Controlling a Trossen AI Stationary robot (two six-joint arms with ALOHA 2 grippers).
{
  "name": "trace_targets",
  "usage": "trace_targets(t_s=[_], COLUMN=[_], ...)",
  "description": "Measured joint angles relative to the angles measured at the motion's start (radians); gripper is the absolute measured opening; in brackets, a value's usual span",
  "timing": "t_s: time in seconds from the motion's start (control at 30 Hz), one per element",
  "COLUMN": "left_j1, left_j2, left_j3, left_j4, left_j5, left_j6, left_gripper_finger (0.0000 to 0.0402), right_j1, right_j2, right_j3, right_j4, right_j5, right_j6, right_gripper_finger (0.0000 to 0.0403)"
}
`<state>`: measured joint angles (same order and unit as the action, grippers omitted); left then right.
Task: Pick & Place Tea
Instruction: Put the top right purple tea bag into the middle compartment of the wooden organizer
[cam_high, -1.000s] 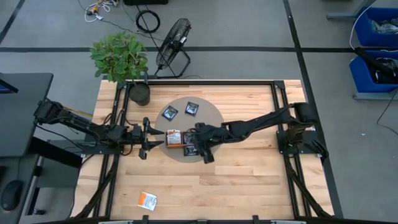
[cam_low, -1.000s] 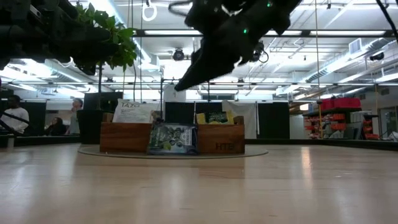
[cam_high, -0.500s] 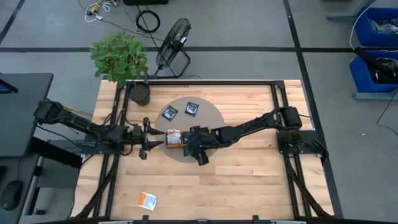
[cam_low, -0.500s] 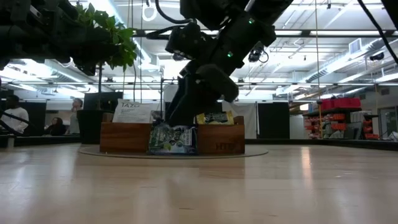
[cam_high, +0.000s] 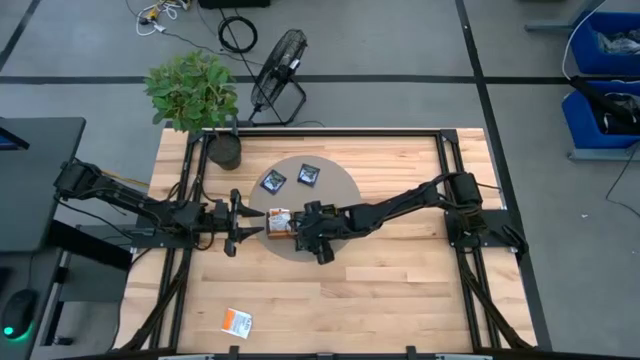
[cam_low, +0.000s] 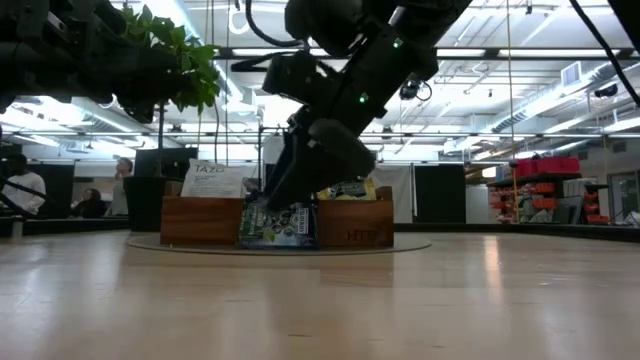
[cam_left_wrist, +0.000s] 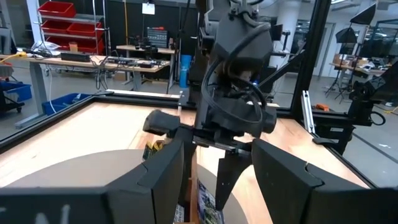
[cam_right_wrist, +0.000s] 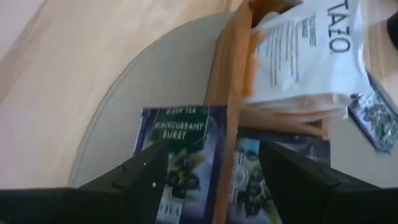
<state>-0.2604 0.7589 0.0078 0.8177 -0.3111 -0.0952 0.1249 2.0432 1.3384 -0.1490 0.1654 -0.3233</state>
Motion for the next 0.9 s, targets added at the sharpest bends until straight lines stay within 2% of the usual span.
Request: trace_targets(t_s=[0.2,0.33,0.67,0.9], left_j1=[0.0,0.0,0.0,0.0], left_j2=[0.0,0.0,0.0,0.0], left_j3=[0.0,0.0,0.0,0.0], left_j4=[-0.001,0.001,0.0,0.0], left_j5=[0.0,0.0,0.0,0.0], left_j6=[0.0,0.0,0.0,0.0], left_gripper_finger=[0.0197,0.0197,0.0197,0.0197], right_j1=[-0.003,-0.006,-0.006,-0.005], right_j2=[0.014,0.014,0.014,0.007], right_j3=[0.007,0.007,0.008,0.079], right_j4=[-0.004,-0.013,-0.021,-0.111], right_j5=[0.037,0.038,0.036,0.025], right_j6=[-0.011,-0.007,-0.007,-0.007], right_gripper_finger=[0.0258,0.0238,0.0115,0.0035])
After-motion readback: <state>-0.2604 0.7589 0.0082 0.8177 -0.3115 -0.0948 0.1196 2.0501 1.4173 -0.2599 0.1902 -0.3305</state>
